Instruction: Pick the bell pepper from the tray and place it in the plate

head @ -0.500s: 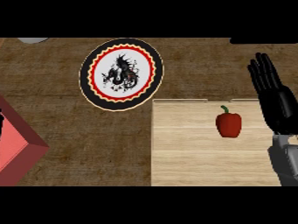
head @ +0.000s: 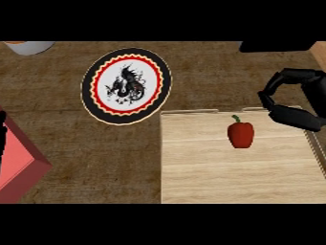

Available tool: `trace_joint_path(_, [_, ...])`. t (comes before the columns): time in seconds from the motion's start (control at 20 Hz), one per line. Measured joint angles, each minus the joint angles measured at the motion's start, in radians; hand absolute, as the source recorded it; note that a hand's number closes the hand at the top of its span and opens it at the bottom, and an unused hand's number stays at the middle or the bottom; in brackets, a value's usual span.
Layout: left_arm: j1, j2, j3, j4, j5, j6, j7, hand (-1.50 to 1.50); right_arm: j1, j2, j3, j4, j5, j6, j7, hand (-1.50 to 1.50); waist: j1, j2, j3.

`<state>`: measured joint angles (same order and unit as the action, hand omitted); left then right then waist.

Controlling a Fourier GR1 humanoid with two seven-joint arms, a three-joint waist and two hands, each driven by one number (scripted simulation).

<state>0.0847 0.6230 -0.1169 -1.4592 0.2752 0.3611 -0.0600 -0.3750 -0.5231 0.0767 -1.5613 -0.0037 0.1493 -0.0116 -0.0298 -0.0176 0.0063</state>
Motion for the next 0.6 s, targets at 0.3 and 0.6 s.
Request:
trace_joint_path(0.3, [-0.007, -0.020, -0.014, -0.056, 0.022, -0.014, 0.079, 0.00, 0.123, 0.108, -0.025, 0.040, 0.015, -0.128, -0.124, -1.50, -0.012, 0.010, 0.023])
trace_joint_path(0.6, [-0.046, -0.059, -0.052, -0.099, -0.007, 0.011, 0.139, 0.00, 0.208, 0.100, 0.013, 0.055, -0.016, -0.008, -0.285, -1.50, -0.001, 0.008, 0.026])
